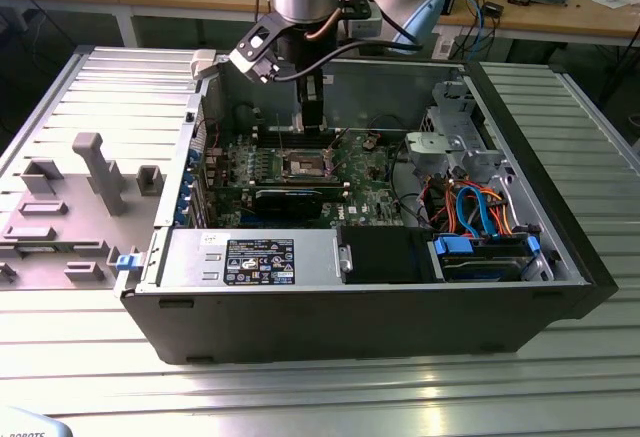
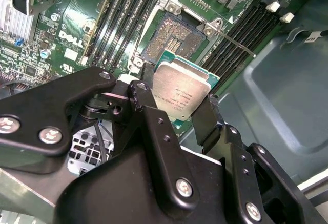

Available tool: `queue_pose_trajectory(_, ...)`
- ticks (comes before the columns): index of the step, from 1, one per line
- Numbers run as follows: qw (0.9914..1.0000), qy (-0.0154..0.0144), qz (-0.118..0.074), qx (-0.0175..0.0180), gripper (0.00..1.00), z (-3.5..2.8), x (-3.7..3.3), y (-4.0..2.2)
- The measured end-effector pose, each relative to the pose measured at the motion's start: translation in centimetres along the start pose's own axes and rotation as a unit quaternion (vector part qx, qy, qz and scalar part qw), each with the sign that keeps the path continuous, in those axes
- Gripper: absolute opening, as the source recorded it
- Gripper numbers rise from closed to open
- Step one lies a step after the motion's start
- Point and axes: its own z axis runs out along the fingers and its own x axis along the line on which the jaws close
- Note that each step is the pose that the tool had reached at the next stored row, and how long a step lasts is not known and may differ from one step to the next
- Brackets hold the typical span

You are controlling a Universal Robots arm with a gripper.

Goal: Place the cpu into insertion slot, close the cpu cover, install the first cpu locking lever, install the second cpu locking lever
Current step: 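Place the cpu into insertion slot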

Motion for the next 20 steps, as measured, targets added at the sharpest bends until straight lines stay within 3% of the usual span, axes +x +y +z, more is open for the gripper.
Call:
queue_pose_trajectory(5, 0.99998, -0.0004, 0.006, -0.0005, 0.54, 0.6, 0.06, -0.05)
queue_pose_trajectory(13, 0.99999, -0.0004, 0.004, -0.0016, 0.54, 3.29, -0.06, -0.31)
queue_pose_trajectory(20, 0.99999, -0.0004, 0.004, -0.0015, 0.54, 5.16, -0.16, -0.47)
